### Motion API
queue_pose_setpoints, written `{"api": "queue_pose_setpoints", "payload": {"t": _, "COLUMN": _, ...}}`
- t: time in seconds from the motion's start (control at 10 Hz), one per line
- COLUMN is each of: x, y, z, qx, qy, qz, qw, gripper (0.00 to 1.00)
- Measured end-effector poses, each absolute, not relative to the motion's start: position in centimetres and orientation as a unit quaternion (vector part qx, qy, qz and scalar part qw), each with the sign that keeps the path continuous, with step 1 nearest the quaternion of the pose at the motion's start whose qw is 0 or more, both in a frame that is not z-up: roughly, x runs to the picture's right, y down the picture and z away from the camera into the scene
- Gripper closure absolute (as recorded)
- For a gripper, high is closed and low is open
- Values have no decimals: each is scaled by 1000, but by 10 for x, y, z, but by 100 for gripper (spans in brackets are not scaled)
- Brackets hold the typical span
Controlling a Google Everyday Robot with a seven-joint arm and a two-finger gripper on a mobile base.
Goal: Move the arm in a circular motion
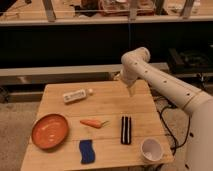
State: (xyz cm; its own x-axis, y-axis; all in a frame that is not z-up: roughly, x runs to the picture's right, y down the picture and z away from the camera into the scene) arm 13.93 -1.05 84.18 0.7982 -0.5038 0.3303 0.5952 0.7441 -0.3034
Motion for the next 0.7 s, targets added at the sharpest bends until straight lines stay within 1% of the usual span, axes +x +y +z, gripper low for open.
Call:
{"api": "queue_pose_setpoints", "payload": {"t": 0.2, "x": 164, "y": 9, "z": 834, "qx": -208, "qy": -109, "qz": -271, "qw": 934, "gripper": 20}}
{"api": "queue_pose_setpoints", "payload": {"t": 0.4, "x": 183, "y": 46, "z": 801, "qx": -207, "qy": -117, "qz": -241, "qw": 941, "gripper": 20}}
{"api": "queue_pose_setpoints", "payload": {"t": 0.7, "x": 189, "y": 94, "z": 744, "qx": -201, "qy": -141, "qz": -218, "qw": 945, "gripper": 20}}
